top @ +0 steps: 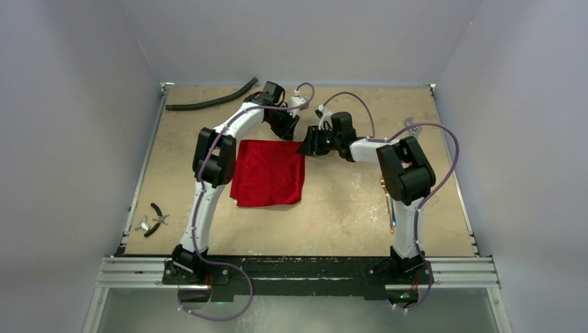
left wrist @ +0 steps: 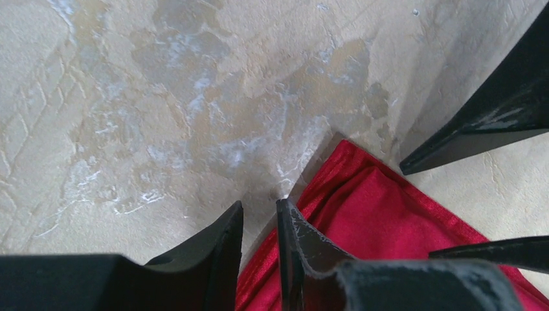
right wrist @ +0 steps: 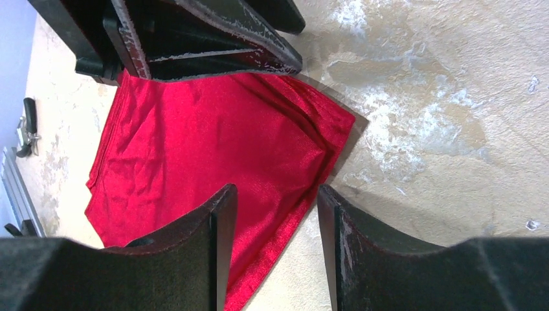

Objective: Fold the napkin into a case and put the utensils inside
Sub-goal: Smooth out the lower triangle-folded napkin at the center of the board.

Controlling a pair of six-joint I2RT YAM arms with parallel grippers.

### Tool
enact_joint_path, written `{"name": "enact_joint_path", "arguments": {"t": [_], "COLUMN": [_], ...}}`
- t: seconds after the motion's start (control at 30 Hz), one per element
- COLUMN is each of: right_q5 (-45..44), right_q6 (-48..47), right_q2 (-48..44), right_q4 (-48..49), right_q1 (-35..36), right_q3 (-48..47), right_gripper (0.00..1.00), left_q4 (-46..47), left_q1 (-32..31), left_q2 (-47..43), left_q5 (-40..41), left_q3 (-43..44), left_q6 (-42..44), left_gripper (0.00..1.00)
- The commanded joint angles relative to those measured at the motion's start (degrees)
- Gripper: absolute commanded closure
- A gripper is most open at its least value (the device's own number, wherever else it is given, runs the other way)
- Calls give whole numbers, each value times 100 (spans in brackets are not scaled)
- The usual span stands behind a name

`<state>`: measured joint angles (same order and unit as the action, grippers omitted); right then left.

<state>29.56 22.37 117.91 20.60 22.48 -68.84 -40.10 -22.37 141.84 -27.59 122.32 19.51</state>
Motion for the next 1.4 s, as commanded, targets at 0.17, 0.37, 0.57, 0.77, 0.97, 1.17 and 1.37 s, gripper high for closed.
{"name": "enact_joint_path", "arguments": {"t": [0.17,0.37,0.57,0.77,0.97,1.17,1.37], "right_q5": [-62,-53,-126,-187,-214,-220,-207], "right_q6": [133,179,205,247,271,281,380], "right_q2": [-23,62,127,136,87,31,40], "right_q4": [148,172,177,236,244,216,289], "right_q1": [64,140,194,210,203,203,212], "right_q3": [-161,-161,-161,-101,-69,-66,-69], "right_gripper": [49,49,49,49,50,50,50], "left_q4": [-416,-333,-43,-13,-260,-511,-28], "left_q1": [53,73,75,97,110,102,104], "left_q2": [-447,-386,-550,-784,-838,-707,-592], "left_q5": [-256,-50,123,66,-99,132,666], "left_q3": [-46,-102,-355,-157,-139,-237,-437], "left_q6": [499,574,564,384,615,1054,1020], "left_gripper": [76,78,72,49,44,46,52]}}
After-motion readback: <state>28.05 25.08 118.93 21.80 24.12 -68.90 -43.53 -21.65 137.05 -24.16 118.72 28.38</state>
